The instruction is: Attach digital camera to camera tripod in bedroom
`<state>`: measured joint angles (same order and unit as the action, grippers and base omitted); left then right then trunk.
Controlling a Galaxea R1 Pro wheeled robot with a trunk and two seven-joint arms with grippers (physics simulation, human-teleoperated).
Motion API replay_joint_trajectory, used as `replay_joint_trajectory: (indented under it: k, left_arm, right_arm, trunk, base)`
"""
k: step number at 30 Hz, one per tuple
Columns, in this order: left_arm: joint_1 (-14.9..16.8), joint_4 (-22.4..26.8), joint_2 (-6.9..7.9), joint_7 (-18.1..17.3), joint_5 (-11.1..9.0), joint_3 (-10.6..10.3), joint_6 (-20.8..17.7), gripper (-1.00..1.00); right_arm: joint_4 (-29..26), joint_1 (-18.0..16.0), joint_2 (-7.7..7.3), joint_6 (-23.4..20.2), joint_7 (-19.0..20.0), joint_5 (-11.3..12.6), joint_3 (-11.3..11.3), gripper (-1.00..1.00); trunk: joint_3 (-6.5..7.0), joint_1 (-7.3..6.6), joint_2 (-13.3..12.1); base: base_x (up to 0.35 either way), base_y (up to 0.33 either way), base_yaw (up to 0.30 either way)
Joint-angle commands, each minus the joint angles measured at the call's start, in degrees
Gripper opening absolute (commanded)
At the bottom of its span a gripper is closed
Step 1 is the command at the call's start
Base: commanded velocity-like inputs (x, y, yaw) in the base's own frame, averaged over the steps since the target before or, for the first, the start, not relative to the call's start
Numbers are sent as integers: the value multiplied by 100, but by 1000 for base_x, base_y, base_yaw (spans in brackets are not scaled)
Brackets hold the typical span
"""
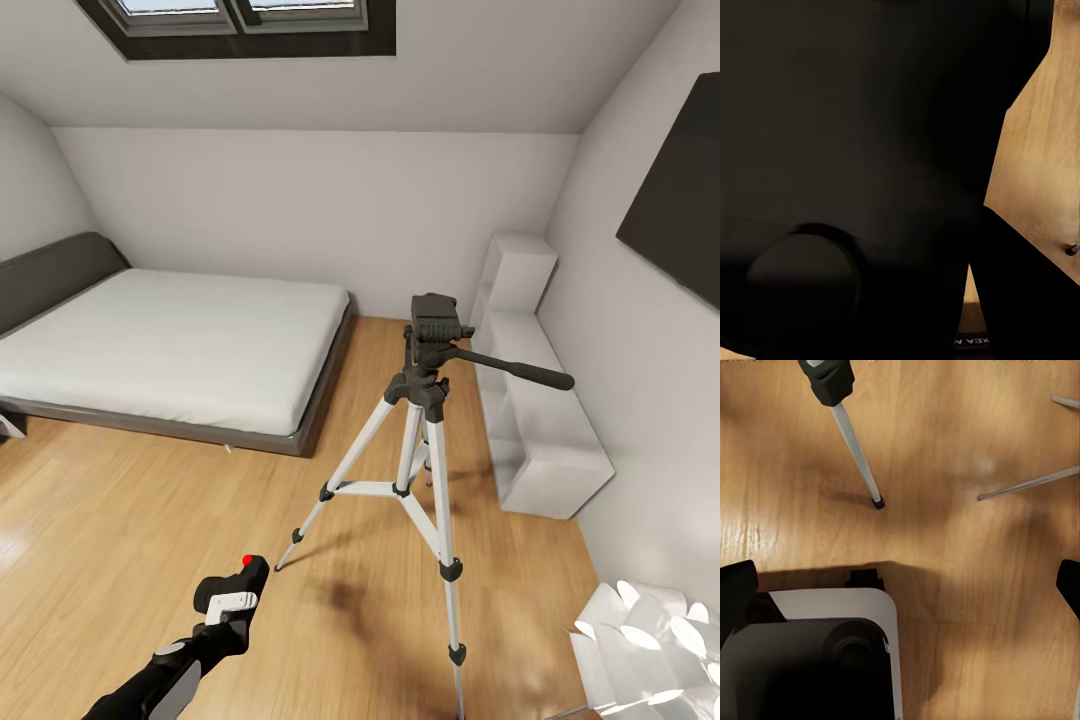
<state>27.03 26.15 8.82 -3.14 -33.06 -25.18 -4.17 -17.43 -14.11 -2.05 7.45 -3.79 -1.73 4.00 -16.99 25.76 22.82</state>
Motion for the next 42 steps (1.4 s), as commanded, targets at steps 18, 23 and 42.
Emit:
replay_joint_trajectory:
  k: [18,23,42]
  left_arm:
    - [4,5,38,-15,-39,-27,-24,-100]
    - [4,4,40,-19,-42,-23,-23,-100]
    - [4,8,41,-35,-43,-15,-23,-100]
  right_arm:
    - [-125,-4,69,-234,65,-61,129,100]
    - [38,160,64,-74,-53,-75,183,100]
    - [652,330,40,196,-135,-25,221,100]
  trunk:
    - [-9,3,10]
    - [-9,3,10]
    - [-9,3,10]
  base:
    - [0,0,0]
    - [0,0,0]
    - [0,0,0]
